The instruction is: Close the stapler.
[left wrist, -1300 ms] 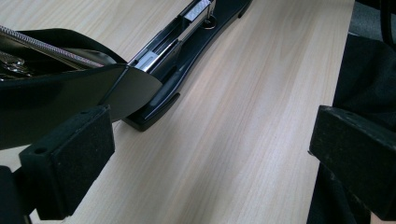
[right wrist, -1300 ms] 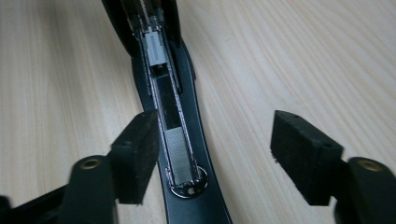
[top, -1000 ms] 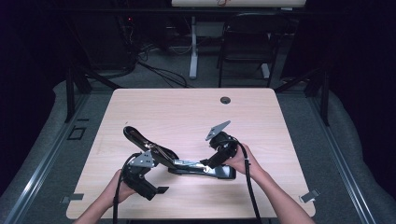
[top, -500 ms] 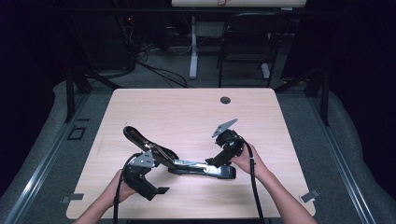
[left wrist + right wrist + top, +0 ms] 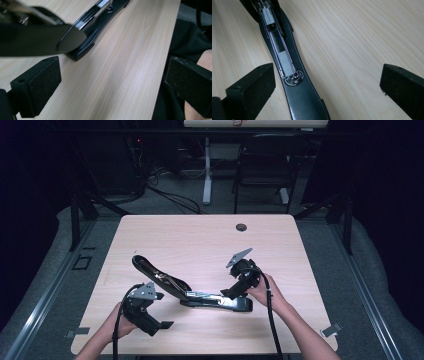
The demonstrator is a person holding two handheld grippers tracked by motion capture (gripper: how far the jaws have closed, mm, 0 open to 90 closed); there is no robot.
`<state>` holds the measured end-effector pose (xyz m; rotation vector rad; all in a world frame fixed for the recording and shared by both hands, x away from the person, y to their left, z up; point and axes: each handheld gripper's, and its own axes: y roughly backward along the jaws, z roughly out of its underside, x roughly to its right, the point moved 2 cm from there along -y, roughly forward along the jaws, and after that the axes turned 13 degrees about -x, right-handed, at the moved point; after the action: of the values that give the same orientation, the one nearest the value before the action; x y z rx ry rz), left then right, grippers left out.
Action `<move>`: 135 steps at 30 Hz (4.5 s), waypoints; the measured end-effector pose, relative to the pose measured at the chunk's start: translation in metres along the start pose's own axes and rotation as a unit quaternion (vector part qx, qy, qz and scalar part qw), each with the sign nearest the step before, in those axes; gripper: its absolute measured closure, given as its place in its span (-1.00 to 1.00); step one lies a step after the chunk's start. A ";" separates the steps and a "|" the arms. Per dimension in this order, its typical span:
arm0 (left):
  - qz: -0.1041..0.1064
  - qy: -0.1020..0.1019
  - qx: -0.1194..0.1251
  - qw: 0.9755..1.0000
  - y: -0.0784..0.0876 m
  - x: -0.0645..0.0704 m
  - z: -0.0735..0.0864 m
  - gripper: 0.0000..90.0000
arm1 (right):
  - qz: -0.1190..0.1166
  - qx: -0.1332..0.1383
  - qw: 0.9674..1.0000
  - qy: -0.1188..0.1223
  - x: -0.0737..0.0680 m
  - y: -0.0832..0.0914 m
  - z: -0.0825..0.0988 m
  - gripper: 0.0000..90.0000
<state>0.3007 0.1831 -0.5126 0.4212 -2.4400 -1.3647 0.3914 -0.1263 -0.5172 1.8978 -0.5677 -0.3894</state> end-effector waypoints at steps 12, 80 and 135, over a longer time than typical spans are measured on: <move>-0.052 0.097 0.030 0.993 0.023 -0.021 0.022 -0.98 | 0.021 -0.007 1.000 0.007 -0.002 0.002 0.000 -0.98; -0.179 0.200 0.166 0.949 0.033 -0.043 0.008 0.99 | 0.003 0.113 0.993 0.043 -0.041 0.034 -0.026 0.94; -0.129 0.056 0.120 0.983 -0.016 -0.012 -0.061 0.96 | -0.053 0.203 0.978 0.010 -0.037 0.053 -0.030 1.00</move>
<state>0.3383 0.1334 -0.4977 0.8755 -2.5300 -1.1038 0.3646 -0.0998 -0.4564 2.3283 -0.5649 -0.3398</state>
